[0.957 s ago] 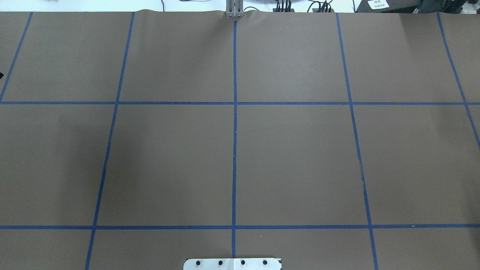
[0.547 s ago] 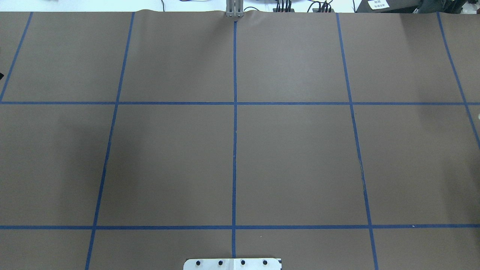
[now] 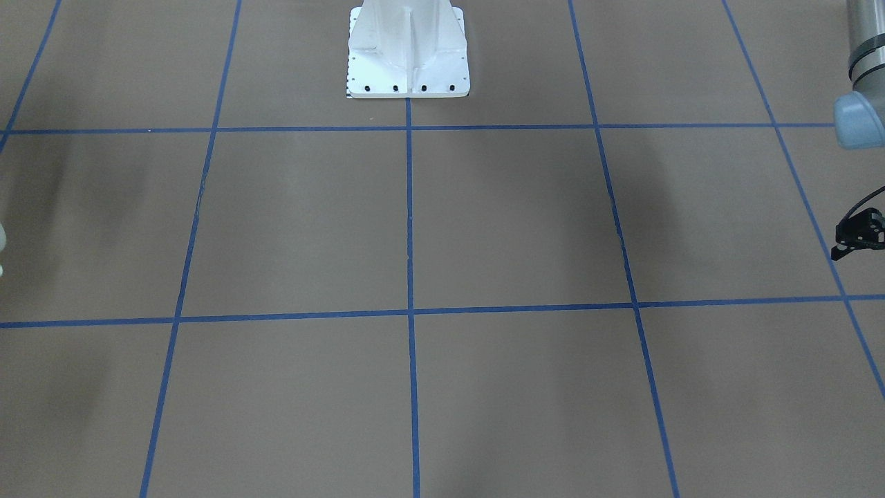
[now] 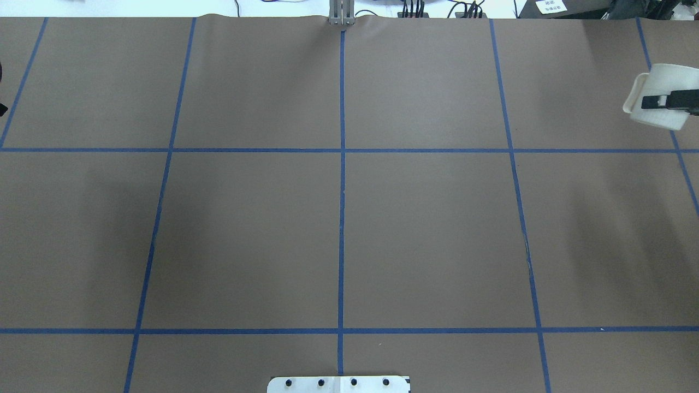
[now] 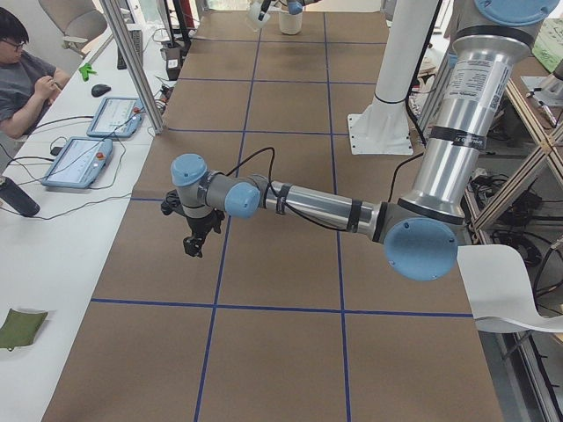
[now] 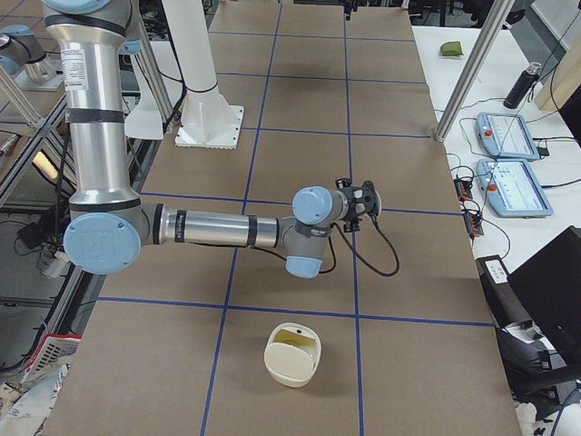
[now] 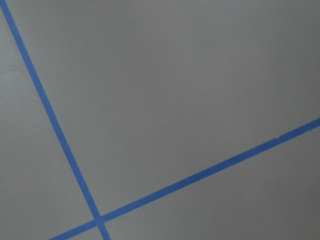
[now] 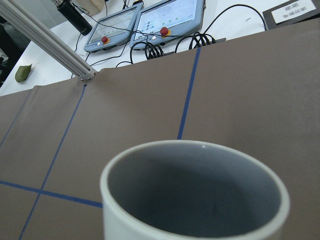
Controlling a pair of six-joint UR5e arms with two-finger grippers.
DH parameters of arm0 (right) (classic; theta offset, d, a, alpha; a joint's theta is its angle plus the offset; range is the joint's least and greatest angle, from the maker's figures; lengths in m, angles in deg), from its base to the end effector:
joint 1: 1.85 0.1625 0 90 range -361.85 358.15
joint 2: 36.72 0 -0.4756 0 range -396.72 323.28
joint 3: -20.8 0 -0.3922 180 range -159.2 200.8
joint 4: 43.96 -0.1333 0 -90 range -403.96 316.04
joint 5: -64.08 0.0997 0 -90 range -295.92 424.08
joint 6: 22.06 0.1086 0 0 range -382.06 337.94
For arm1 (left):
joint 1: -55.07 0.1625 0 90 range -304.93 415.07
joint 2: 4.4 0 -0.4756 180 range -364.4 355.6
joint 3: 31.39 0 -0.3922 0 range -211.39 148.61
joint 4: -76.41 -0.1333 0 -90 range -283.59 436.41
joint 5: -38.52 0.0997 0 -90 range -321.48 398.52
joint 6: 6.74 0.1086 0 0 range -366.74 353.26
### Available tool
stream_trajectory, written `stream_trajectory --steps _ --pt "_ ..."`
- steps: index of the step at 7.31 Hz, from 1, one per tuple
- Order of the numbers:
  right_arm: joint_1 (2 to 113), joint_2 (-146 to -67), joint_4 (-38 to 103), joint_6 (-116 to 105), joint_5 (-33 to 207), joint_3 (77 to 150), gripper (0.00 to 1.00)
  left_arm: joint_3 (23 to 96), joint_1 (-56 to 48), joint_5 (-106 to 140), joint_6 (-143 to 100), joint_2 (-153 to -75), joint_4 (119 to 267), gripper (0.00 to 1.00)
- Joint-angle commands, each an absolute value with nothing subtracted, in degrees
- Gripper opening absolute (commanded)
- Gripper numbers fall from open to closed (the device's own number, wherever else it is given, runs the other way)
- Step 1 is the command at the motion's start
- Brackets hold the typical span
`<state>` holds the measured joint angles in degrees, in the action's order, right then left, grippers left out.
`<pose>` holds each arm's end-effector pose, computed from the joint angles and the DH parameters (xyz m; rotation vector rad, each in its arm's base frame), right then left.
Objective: Left arm hands cup to right arm to dump lemon
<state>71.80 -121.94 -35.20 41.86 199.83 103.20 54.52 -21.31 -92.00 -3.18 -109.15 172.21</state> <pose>-0.0947 -0.5200 0.5733 0.5484 -1.3225 0.1377 0.0863 -0.6227 0.6008 0.2139 0.7282 0.3870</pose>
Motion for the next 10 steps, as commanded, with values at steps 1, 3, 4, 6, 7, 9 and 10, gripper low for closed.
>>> stream_trajectory --steps 1,3,4,6,7,9,10 --pt "64.72 -114.89 -27.29 41.75 191.65 103.42 0.00 54.83 -21.22 -92.18 -7.84 -111.09 170.72 1.00" --pt "55.68 -111.01 -24.10 41.23 177.89 103.51 0.00 54.40 -20.87 -96.19 -14.43 -115.03 168.80 1.00" --pt "53.11 -108.73 -21.40 37.66 174.77 103.51 0.00 54.31 -20.78 -99.53 -18.04 -117.66 166.78 1.00" --pt "48.10 -103.55 -12.01 31.49 167.31 105.26 0.00 54.22 -19.56 -106.82 -28.90 -121.89 165.97 1.00" --pt "45.63 -100.48 -6.74 31.12 162.91 105.61 0.00 54.57 -17.64 -108.07 -37.85 -124.78 166.15 1.00" --pt "39.92 -96.95 1.09 19.86 151.95 106.06 0.00 54.48 -11.76 -108.08 -55.78 -131.98 166.94 1.00" --pt "37.63 -95.19 5.13 12.73 145.44 106.58 0.00 54.48 -9.64 -108.00 -62.04 -134.98 166.85 1.00"
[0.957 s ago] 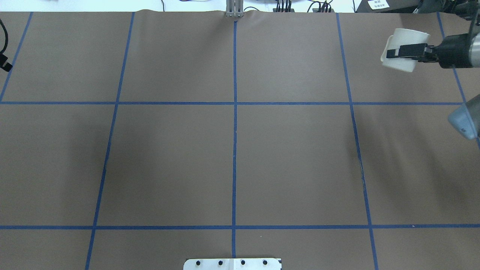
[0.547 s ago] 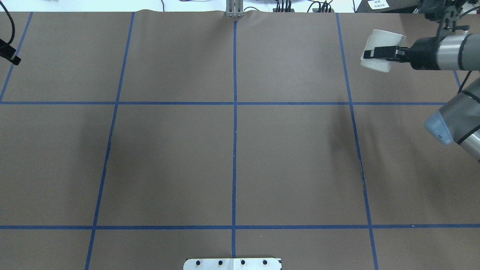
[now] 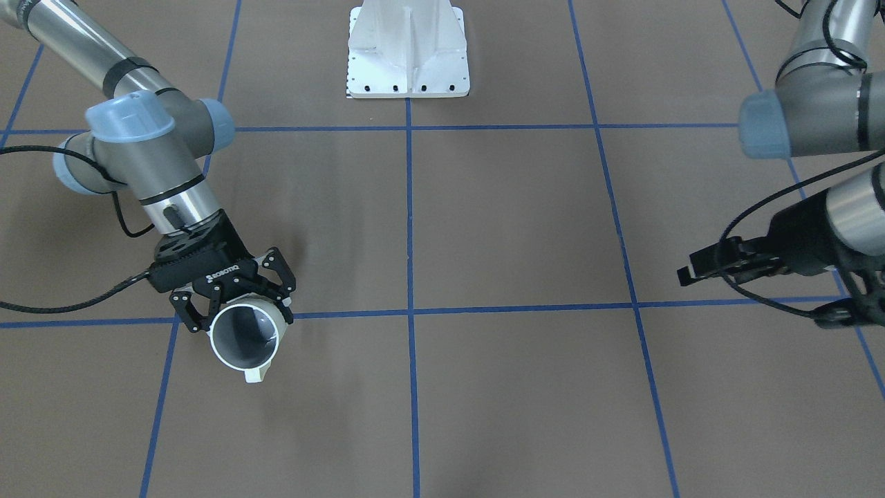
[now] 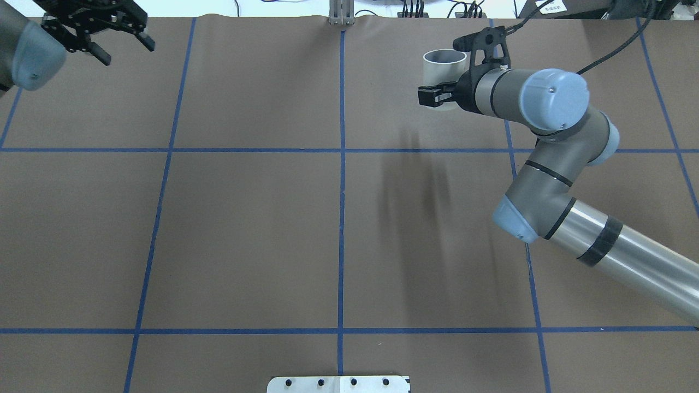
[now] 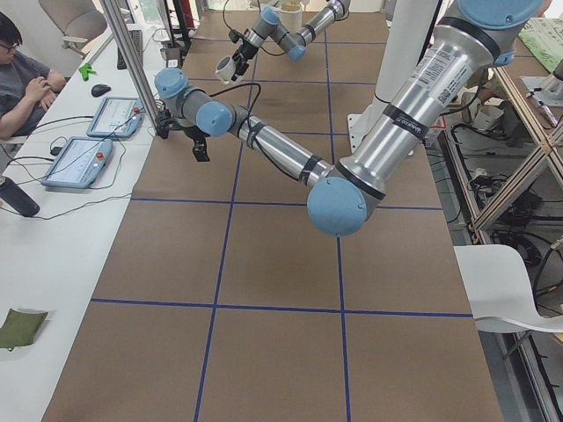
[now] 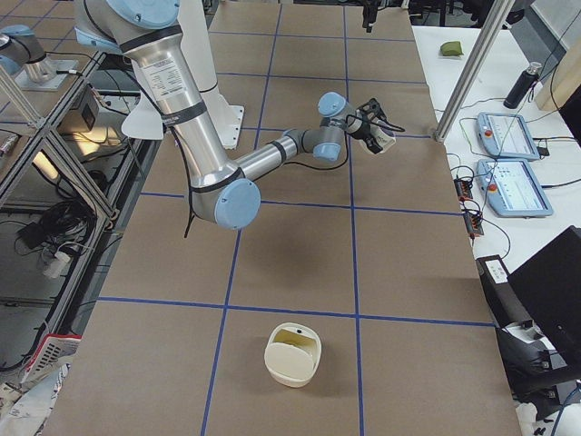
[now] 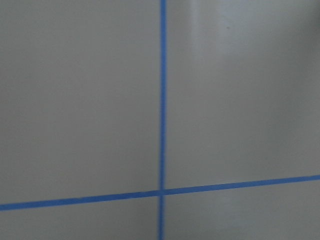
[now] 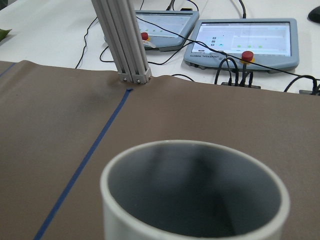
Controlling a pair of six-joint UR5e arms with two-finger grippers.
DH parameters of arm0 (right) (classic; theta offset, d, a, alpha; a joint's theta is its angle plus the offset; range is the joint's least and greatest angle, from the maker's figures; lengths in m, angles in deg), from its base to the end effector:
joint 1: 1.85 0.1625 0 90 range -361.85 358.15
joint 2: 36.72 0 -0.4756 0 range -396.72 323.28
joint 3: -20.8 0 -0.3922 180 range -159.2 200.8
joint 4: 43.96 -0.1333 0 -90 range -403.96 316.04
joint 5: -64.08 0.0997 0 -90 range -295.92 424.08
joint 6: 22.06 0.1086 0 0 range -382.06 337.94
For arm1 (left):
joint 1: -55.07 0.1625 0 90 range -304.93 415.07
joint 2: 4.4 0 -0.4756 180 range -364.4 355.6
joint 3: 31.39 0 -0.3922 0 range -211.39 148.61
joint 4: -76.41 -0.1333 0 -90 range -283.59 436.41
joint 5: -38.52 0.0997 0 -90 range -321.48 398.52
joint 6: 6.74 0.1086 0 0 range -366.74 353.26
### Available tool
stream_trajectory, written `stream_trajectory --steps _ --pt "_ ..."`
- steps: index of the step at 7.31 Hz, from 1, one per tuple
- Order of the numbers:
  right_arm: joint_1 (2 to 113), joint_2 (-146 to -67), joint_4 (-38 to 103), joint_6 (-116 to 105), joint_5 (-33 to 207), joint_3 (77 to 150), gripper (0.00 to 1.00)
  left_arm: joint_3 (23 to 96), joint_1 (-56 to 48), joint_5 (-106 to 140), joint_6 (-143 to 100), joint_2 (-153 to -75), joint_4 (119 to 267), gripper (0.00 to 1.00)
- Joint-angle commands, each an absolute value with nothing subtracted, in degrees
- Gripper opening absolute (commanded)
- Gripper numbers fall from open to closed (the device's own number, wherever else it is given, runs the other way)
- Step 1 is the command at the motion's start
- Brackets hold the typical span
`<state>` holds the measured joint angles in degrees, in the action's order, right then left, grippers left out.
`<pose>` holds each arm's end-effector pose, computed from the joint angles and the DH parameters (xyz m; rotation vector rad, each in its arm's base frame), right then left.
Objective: Left arm hands cup to right arm to dump lemon
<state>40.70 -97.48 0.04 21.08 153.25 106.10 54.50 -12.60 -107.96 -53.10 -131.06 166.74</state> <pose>-0.4427 -0.5894 0.3568 0.8751 -0.8663 -0.0566 0.2381 -0.6923 0.3292 -0.1055 1.0839 -0.0945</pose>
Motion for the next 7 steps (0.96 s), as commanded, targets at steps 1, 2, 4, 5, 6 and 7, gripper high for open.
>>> stream_trajectory --steps 1,2,4,5,6,7 --pt "35.44 -93.26 9.52 7.61 141.46 106.67 0.00 54.40 -8.23 -108.00 -66.72 -137.09 167.03 1.00" --pt "32.54 -90.37 16.18 6.43 134.81 106.50 0.00 54.31 -6.30 -108.00 -69.64 -138.51 167.03 1.00" --pt "28.49 -86.57 19.58 5.01 128.52 106.06 0.01 52.65 -5.15 -107.91 -74.56 -140.71 167.46 1.00" --pt "25.95 -85.60 19.50 5.97 124.41 106.14 0.00 50.37 -4.44 -107.91 -78.33 -142.02 169.73 1.00" --pt "23.75 -85.42 19.33 8.42 120.89 106.15 0.01 48.44 -2.52 -107.56 -81.24 -142.04 174.19 1.00" --pt "22.77 -84.72 19.41 9.92 119.73 106.23 0.01 47.11 -1.63 -107.38 -84.66 -142.12 178.76 1.00"
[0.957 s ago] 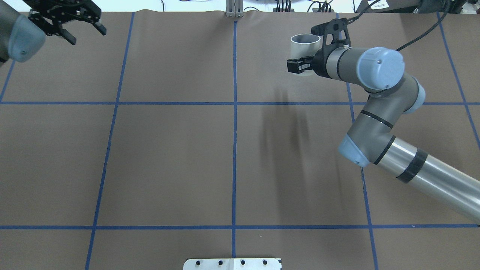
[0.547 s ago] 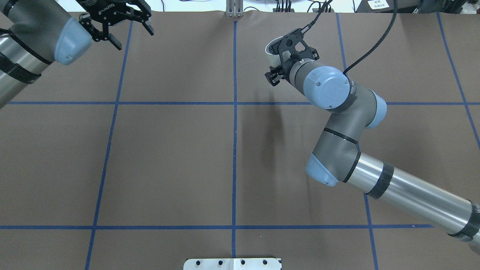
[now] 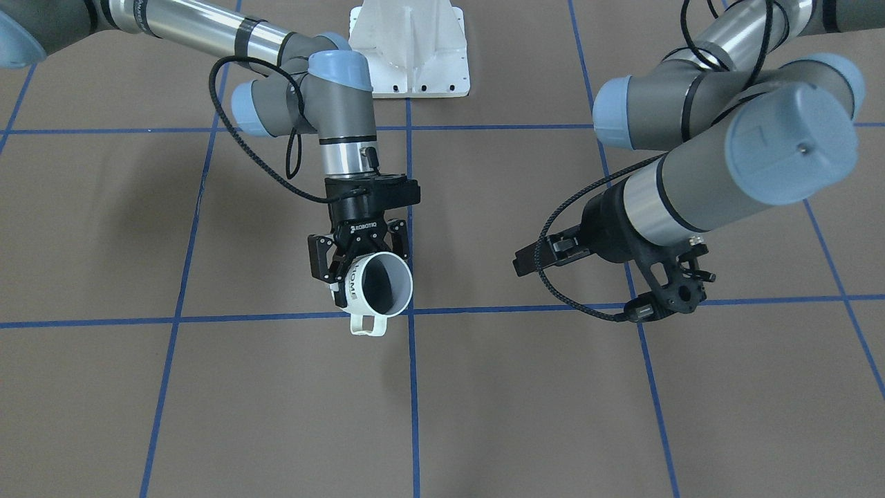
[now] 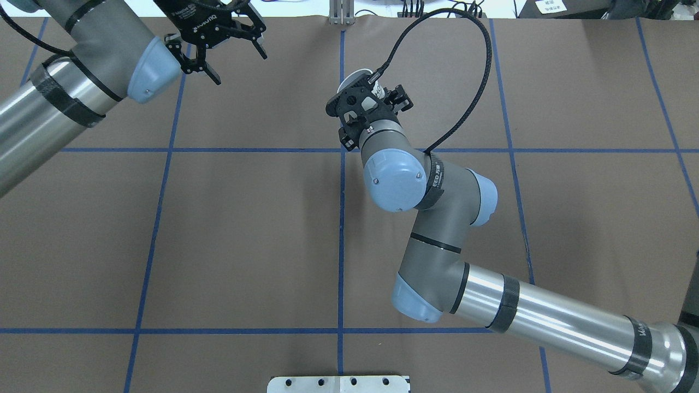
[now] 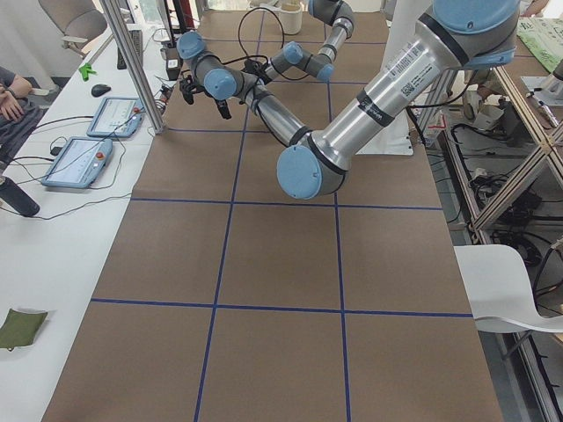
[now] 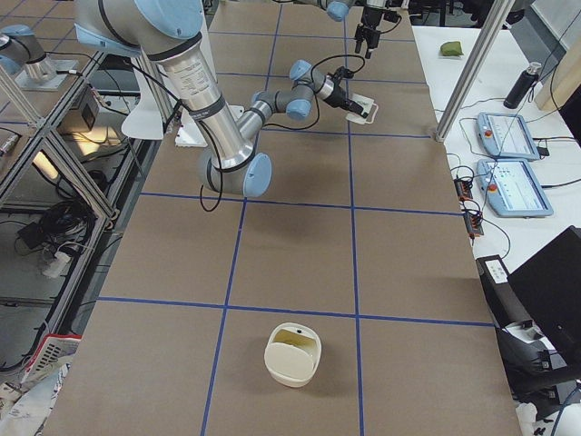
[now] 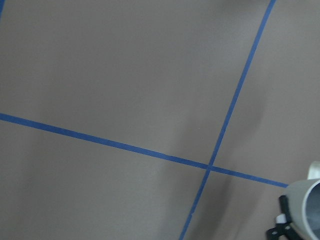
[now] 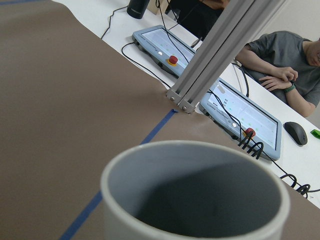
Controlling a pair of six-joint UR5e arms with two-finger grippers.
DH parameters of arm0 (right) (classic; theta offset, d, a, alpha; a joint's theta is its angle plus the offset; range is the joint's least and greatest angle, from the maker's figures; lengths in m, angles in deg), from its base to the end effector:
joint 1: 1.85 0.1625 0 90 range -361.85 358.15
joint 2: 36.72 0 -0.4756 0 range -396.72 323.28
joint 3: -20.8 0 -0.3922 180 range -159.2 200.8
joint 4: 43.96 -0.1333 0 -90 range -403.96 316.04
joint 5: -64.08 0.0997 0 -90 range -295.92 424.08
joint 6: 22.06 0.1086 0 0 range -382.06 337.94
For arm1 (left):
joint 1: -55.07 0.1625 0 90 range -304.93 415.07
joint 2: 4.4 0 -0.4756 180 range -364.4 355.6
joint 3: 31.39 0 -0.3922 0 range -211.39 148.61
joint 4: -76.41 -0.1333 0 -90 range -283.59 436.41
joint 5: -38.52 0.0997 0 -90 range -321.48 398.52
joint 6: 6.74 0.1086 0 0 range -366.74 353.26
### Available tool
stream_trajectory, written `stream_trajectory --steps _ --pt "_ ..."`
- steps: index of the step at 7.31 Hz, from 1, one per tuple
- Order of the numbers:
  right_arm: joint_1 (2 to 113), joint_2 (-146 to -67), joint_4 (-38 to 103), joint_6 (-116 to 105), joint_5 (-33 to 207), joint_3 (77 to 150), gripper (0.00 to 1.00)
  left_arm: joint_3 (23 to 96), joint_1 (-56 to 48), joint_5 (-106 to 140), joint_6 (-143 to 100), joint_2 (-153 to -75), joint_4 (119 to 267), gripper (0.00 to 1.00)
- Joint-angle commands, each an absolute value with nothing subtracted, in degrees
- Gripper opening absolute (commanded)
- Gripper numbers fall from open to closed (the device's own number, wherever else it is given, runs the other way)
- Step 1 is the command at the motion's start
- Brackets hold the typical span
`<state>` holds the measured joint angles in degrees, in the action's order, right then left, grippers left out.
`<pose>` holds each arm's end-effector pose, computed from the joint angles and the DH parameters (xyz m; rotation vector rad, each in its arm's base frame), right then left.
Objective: Left arm hands cup to right arm to dump lemon
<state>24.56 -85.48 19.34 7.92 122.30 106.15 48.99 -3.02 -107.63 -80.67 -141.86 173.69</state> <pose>-0.5921 -0.5067 0.2388 1.0953 -0.4424 -0.2108 0.3722 -0.6793 0.2155 -0.3031 1.1308 -0.2626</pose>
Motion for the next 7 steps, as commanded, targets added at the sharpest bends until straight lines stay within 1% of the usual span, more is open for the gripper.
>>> stream_trajectory --steps 1,5,6,7 --pt "21.54 -83.93 19.59 10.98 117.80 105.97 0.01 46.75 -0.06 -107.29 -86.78 -142.12 180.98 1.00" --pt "20.47 -82.96 19.59 12.48 117.08 105.88 0.01 46.75 2.50 -107.12 -89.61 -143.27 183.89 1.00" --pt "20.47 -82.87 19.67 12.48 117.08 105.88 0.01 46.83 3.03 -105.64 -89.96 -143.27 184.77 0.97" --pt "20.39 -82.69 19.59 12.48 117.08 105.88 0.01 46.92 4.17 -103.97 -91.01 -143.70 184.87 0.85"
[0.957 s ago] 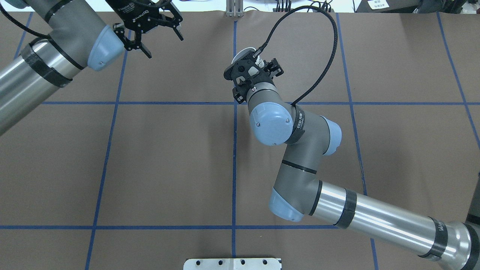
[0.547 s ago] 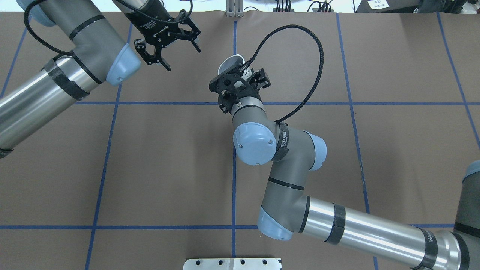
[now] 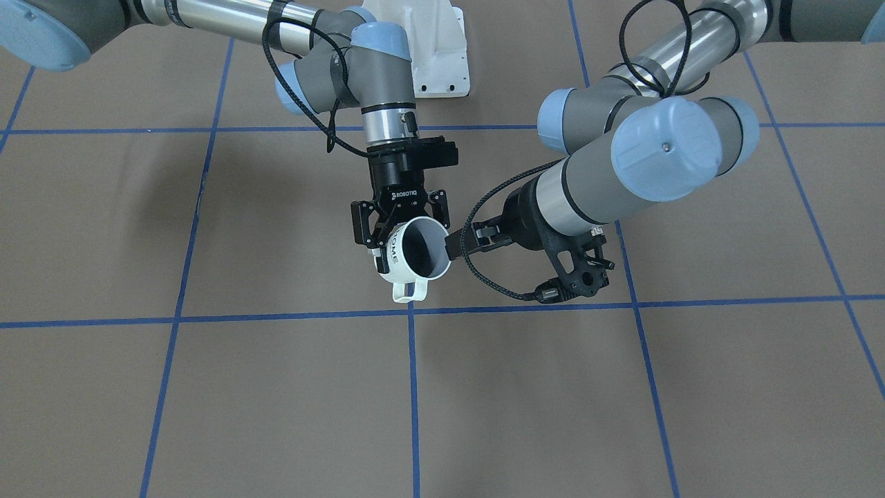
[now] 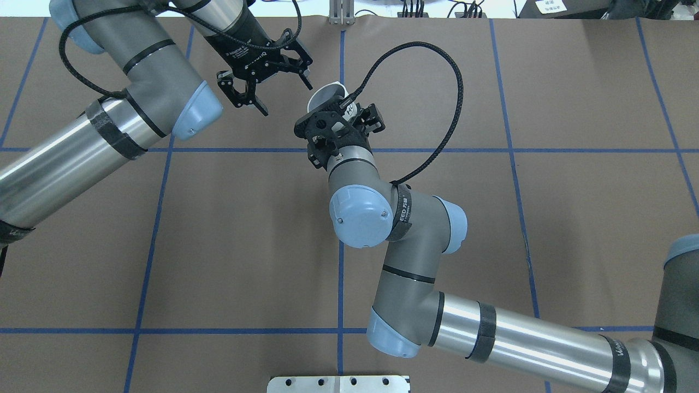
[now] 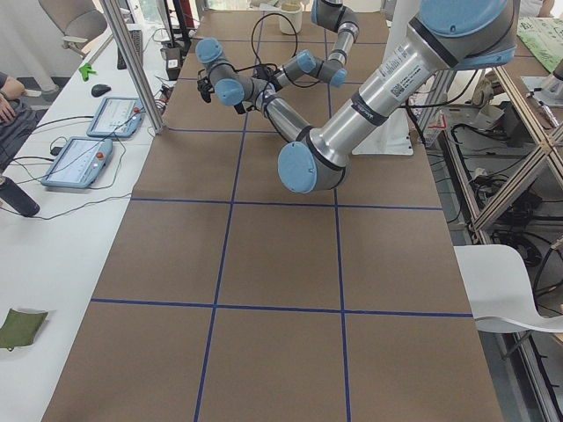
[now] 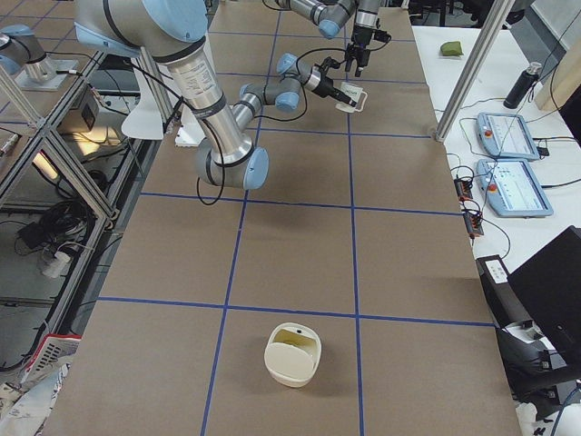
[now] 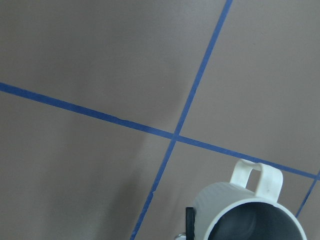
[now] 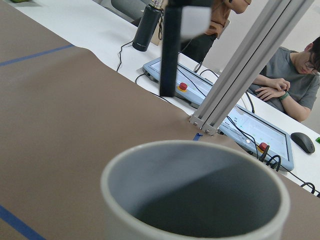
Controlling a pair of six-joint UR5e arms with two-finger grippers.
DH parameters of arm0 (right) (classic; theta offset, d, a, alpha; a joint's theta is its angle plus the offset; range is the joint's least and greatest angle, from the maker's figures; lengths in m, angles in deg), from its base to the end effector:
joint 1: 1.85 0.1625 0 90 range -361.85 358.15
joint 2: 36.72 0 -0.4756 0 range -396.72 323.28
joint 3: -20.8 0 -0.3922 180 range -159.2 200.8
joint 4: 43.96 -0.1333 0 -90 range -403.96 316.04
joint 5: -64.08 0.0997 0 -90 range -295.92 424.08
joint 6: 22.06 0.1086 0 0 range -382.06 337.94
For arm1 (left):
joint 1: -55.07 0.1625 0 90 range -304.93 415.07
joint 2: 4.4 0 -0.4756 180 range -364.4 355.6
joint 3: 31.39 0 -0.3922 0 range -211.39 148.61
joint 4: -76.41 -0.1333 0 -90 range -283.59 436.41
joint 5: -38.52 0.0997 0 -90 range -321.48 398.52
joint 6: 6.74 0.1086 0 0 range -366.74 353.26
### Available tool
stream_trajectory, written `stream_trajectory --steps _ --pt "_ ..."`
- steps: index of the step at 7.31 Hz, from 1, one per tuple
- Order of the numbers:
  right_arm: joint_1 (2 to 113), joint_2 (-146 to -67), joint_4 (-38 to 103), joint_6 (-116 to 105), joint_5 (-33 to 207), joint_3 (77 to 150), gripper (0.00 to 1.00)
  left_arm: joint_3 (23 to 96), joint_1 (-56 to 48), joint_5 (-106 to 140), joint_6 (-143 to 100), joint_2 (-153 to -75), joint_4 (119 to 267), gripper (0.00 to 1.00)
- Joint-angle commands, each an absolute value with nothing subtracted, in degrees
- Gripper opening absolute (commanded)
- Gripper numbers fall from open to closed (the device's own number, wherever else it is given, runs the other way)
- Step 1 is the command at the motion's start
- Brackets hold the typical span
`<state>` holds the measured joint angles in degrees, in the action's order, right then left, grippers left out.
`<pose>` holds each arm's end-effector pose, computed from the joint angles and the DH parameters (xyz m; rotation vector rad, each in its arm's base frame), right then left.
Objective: Left arm hands cup to right arm to dump lemon
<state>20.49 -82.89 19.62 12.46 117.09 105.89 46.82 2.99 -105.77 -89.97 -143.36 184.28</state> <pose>-0.6228 -0.4707 0.2048 1.1296 -0.4921 -0.1356 0.4440 -0.6433 0.1924 -0.3215 1.1904 -0.2339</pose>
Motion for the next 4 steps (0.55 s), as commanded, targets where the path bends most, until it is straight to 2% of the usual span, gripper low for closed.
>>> stream_trajectory --steps 1,2,3,4 --pt "20.38 -82.69 19.59 12.48 117.08 105.88 0.01 46.92 4.44 -103.61 -91.28 -144.14 184.87 0.71" --pt "20.38 -82.34 19.67 12.48 117.08 105.88 0.01 46.92 5.14 -103.51 -91.20 -144.15 184.87 0.61" --pt "20.38 -82.34 19.59 12.48 117.08 105.88 0.01 46.92 5.41 -103.51 -91.20 -144.32 184.96 0.57" --pt "20.38 -82.34 19.59 12.48 117.08 105.88 0.01 46.92 5.67 -103.51 -91.20 -144.32 184.96 0.45"
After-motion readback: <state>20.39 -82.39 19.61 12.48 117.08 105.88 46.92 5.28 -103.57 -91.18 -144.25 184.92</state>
